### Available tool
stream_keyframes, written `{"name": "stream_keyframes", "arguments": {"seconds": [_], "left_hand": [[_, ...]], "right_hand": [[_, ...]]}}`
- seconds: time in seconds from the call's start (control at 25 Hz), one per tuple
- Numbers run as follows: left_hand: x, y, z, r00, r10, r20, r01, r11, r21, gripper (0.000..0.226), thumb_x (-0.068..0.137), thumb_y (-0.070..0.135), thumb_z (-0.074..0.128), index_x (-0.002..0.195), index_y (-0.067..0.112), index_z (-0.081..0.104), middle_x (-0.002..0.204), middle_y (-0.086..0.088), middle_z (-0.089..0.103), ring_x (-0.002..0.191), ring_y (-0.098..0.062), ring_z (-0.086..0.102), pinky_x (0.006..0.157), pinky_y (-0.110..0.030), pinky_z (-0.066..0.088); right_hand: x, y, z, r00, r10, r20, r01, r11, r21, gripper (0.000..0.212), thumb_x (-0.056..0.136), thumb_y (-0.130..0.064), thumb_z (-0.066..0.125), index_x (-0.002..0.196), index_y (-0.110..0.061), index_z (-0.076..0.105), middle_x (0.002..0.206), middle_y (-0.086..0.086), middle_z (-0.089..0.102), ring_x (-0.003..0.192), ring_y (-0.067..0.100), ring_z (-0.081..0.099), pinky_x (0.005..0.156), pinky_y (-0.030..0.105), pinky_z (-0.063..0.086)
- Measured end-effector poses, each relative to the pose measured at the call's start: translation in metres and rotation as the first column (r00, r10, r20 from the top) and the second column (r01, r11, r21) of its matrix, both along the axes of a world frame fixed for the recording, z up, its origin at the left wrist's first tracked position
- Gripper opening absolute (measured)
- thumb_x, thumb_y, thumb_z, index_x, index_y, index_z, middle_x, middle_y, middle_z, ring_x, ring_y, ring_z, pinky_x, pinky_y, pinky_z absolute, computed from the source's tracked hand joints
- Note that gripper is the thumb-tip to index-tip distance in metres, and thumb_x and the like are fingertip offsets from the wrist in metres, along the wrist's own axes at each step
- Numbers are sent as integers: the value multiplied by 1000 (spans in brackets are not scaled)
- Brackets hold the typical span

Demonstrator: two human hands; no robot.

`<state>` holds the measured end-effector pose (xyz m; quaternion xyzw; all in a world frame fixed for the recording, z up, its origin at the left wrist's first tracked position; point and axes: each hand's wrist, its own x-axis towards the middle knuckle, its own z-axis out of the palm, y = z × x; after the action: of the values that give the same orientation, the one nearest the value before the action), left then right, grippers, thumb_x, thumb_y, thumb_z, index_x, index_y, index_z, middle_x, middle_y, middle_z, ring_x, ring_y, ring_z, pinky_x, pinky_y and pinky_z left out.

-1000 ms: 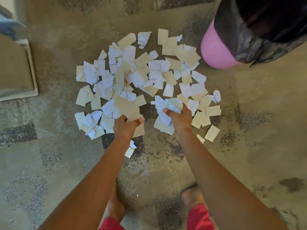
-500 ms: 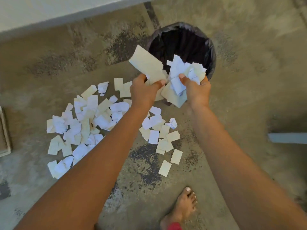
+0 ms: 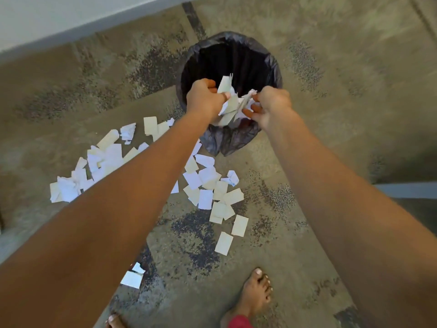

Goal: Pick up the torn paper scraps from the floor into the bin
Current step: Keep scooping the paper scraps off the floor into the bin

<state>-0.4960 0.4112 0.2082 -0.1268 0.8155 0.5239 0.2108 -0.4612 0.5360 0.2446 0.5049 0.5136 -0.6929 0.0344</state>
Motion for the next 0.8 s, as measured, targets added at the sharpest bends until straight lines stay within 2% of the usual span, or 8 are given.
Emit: {"name": "stream_keyframes", "arguments": {"seconds": [0.08, 0.16, 0.32, 0.48, 0.6, 0.68, 0.72, 0.8], "left_hand": [[4, -1, -4, 1000, 9, -24, -9, 1000, 17, 48, 87, 18, 66, 131, 5, 53, 125, -9, 62, 114, -22, 59, 97, -44, 51], [18, -6, -2, 994, 36, -104, -32, 999, 42, 34, 90, 10, 58, 124, 7, 59, 119, -8, 66, 111, -19, 61, 96, -43, 52], [59, -37, 7, 939, 129, -319, -99, 989, 107, 23, 89, 3, 53, 102, 13, 69, 97, -1, 71, 92, -15, 68, 85, -39, 57], [101, -97, 0, 891, 250, -378, -230, 968, 99, 15, 91, 8, 55, 95, 18, 66, 90, 4, 71, 75, -10, 69, 73, -32, 59], [144, -160, -21, 898, 311, -313, -311, 949, 52, 12, 93, 12, 56, 97, 18, 66, 91, 4, 70, 71, -9, 68, 71, -33, 59], [180, -210, -43, 922, 294, -250, -313, 949, -37, 11, 94, 15, 58, 97, 20, 66, 91, 2, 70, 75, -14, 68, 73, -36, 59], [199, -235, -56, 940, 267, -212, -291, 952, -95, 10, 93, 16, 59, 96, 22, 66, 90, 3, 69, 77, -16, 67, 72, -37, 59], [238, -286, -82, 975, 196, -106, -214, 954, -207, 10, 92, 19, 61, 93, 28, 65, 87, 5, 68, 79, -16, 65, 71, -38, 58]], "right_hand": [[4, 3, -5, 999, -37, -36, 36, 999, -13, 40, 91, 5, 36, 129, -4, 46, 85, 14, 55, 79, 25, 52, 73, 45, 57], [14, 1, -8, 992, -99, -83, 97, 995, -24, 37, 91, 6, 33, 123, -9, 46, 81, 11, 53, 81, 24, 54, 76, 43, 59], [48, -19, -18, 953, -239, -183, 251, 967, 41, 25, 88, 10, 44, 93, -14, 50, 84, 11, 55, 68, 18, 56, 53, 30, 56], [97, -63, -37, 952, -212, -219, 251, 953, 171, 24, 88, 4, 56, 85, -19, 52, 79, 8, 57, 59, 15, 58, 46, 25, 49], [148, -116, -62, 983, -71, -168, 107, 971, 214, 16, 88, 0, 61, 88, -16, 57, 76, 5, 56, 58, 14, 54, 44, 24, 48], [187, -160, -88, 994, 96, -44, -83, 966, 246, 9, 88, -6, 65, 90, -15, 61, 79, 8, 60, 58, 16, 55, 45, 27, 50], [207, -182, -104, 979, 202, 39, -205, 944, 259, 7, 88, -10, 66, 89, -16, 63, 80, 9, 62, 58, 17, 57, 48, 29, 52], [248, -227, -133, 889, 422, 180, -455, 861, 229, 6, 88, -15, 67, 87, -19, 63, 79, 7, 64, 65, 21, 59, 55, 37, 56]]}}
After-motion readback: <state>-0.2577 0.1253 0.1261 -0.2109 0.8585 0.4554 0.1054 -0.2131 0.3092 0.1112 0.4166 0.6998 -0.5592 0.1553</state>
